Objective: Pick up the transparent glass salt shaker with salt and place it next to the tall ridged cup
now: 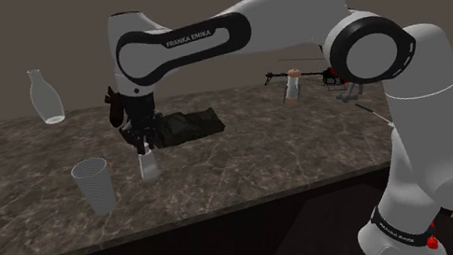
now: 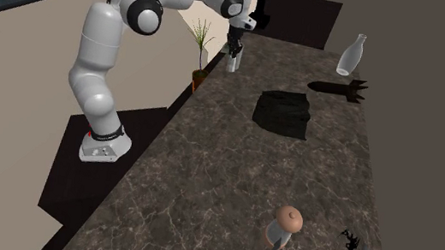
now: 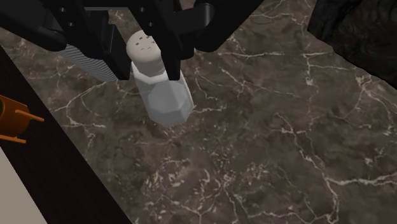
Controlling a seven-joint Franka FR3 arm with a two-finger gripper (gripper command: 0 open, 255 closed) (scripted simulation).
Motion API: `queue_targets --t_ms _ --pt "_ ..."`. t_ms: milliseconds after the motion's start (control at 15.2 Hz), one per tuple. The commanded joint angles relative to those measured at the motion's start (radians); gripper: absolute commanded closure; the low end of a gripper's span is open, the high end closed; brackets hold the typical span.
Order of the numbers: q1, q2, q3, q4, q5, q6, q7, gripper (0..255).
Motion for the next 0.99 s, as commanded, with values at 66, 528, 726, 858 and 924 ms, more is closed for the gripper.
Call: queue_targets --t_ms 66,528,726,858,924 --pt "-0.001 0.002 0.000 -0.038 0.001 0.040 -0.005 255" --pt "0.000 0.022 0.001 -0.101 0.004 0.123 -0.012 255" --pt "0.000 0.031 0.001 -0.121 0.005 0.152 -0.015 255" --pt "0.000 0.032 0.001 -0.120 0.005 0.152 -0.015 255" --pt "0.000 0.032 0.001 -0.120 0.005 0.152 -0.015 255"
